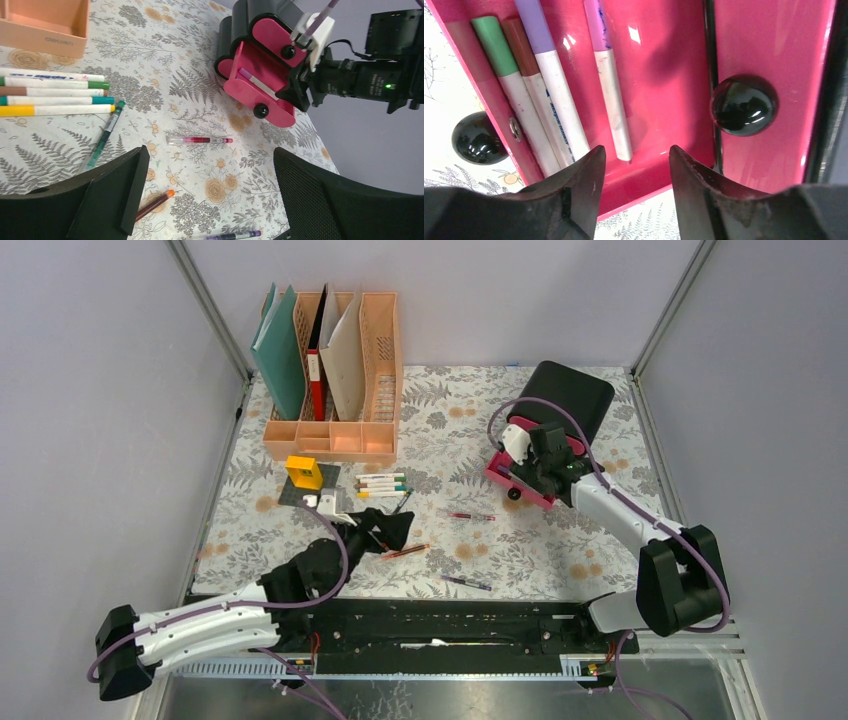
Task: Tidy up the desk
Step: Place the stationery in the drawer, then pick up the stationery from the center of the board.
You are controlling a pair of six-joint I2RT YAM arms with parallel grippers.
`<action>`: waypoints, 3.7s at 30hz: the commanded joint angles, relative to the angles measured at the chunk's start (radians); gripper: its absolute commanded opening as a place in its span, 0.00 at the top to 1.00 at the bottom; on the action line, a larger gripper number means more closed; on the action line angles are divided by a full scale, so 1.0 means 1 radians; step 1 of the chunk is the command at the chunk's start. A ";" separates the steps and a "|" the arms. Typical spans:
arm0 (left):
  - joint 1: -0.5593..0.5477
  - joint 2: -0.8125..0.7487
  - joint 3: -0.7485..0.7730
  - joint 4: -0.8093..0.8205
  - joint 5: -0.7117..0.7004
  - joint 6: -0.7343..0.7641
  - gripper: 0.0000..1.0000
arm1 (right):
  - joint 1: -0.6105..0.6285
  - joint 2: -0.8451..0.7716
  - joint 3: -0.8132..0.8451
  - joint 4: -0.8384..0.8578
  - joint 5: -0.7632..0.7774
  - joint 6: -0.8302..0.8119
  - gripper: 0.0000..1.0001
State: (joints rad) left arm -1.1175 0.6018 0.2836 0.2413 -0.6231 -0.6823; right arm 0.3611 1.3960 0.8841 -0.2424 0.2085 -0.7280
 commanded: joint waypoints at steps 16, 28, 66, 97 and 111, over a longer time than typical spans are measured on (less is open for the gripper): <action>0.108 0.063 0.053 -0.145 -0.027 -0.087 0.01 | 0.005 -0.367 0.161 -0.328 -0.725 0.207 0.04; 0.412 0.320 0.123 -0.111 0.328 -0.186 0.01 | -0.011 -0.453 -0.002 -0.241 -0.743 0.173 0.00; 0.569 1.083 0.682 -0.634 0.155 -0.519 0.32 | -0.019 -0.478 -0.042 -0.203 -0.683 0.157 0.00; 0.573 1.099 0.679 -0.779 0.137 -0.497 0.66 | -0.023 -0.485 -0.043 -0.201 -0.679 0.155 0.00; 0.573 1.067 0.592 -0.782 0.102 -0.387 0.79 | -0.024 -0.485 -0.042 -0.201 -0.684 0.155 0.00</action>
State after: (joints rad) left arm -0.5488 1.6447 0.8963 -0.5018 -0.5194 -1.1160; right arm 0.3454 0.9173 0.8391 -0.4660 -0.4797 -0.5636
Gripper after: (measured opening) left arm 0.191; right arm 0.994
